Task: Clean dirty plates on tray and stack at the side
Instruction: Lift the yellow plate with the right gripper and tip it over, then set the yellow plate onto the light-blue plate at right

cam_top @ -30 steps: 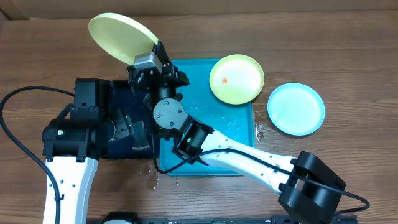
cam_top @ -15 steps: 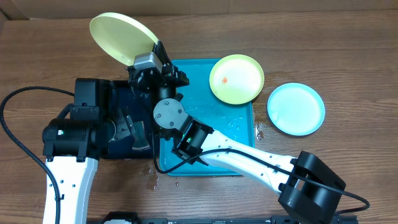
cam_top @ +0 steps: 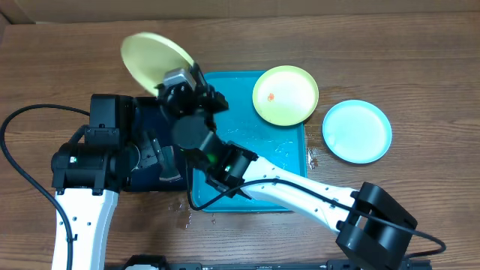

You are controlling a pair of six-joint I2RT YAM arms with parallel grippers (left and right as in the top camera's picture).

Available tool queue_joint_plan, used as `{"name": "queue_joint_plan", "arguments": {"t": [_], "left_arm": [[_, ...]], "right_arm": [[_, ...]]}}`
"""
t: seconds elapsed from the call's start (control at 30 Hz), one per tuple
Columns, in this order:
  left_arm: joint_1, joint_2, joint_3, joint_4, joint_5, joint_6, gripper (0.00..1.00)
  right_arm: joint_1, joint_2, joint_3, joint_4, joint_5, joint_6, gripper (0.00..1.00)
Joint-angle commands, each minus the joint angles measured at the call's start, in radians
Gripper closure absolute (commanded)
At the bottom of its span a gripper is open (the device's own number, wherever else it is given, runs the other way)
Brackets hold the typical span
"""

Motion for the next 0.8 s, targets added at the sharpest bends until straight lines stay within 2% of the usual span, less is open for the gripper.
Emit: {"name": "queue_joint_plan", "arguments": {"t": [0.0, 0.1, 0.2, 0.4, 0.53, 0.6, 0.77], "left_arm": [[0.000, 0.005, -0.001, 0.000, 0.021, -0.018, 0.21], [0.000, 0.005, -0.001, 0.000, 0.031, -0.018, 0.21], [0.000, 0.005, -0.001, 0.001, 0.031, -0.018, 0.21], [0.000, 0.005, -0.001, -0.008, 0.031, -0.017, 0.20], [0.000, 0.005, -0.001, -0.010, 0.030, -0.014, 0.20], [0.000, 0.005, -0.001, -0.004, 0.031, -0.014, 0.20], [0.000, 0.005, -0.001, 0.005, 0.031, -0.014, 0.20]], "right_arm": [[-0.029, -0.025, 0.009, -0.177, -0.010, 0.441, 0.96], [-0.055, -0.025, 0.009, -0.393, -0.170, 0.686, 0.96], [-0.097, -0.025, 0.009, -0.483, -0.309, 0.810, 0.96], [-0.199, -0.077, 0.009, -0.570, -0.460, 0.842, 0.96], [-0.312, -0.175, 0.009, -0.752, -0.599, 0.963, 0.96], [-0.396, -0.225, 0.009, -0.860, -0.667, 1.019, 0.96], [-0.662, -0.288, 0.009, -1.081, -0.848, 1.015, 0.96]]}}
